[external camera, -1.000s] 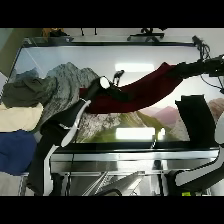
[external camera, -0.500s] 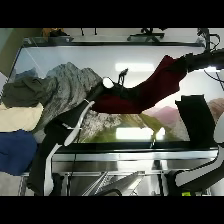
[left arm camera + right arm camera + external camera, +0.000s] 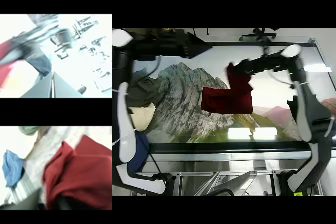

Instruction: Fold the shirts.

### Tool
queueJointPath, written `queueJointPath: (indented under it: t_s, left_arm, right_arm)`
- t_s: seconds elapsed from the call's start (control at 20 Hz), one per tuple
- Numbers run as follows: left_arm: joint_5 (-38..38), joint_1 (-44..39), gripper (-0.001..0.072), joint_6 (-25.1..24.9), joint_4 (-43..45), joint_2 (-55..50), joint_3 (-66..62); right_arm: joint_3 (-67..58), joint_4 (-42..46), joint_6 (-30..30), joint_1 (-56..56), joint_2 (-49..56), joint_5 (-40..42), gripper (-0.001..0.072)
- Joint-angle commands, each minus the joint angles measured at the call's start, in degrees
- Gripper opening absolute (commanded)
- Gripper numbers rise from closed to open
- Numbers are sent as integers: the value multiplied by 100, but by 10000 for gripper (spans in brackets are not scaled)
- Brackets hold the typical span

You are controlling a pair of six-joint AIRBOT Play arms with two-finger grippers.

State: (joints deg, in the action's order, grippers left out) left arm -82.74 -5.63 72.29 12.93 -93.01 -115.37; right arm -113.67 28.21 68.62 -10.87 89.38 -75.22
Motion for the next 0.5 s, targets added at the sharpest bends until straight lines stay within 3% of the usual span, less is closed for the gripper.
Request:
queueJointPath:
  t_s: [0.0, 0.15, 0.25, 0.45]
  left_arm:
    - [-835, 424, 13, -278, -160, 800, 24]
    - [-887, 339, 13, -304, -157, 1193, 24]
    - [-918, 341, 13, -396, -149, 1397, 24]
    - [-1023, 339, 13, -393, -70, 1668, 24]
  right_arm:
    - [13, -199, -234, -1443, 848, 1502, 532]
    - [-20, -581, -651, -1801, 920, 1698, 528]
    - [-50, -525, -632, -1412, 601, 1316, 527]
    - [-48, 153, 37, -42, -127, 46, 526]
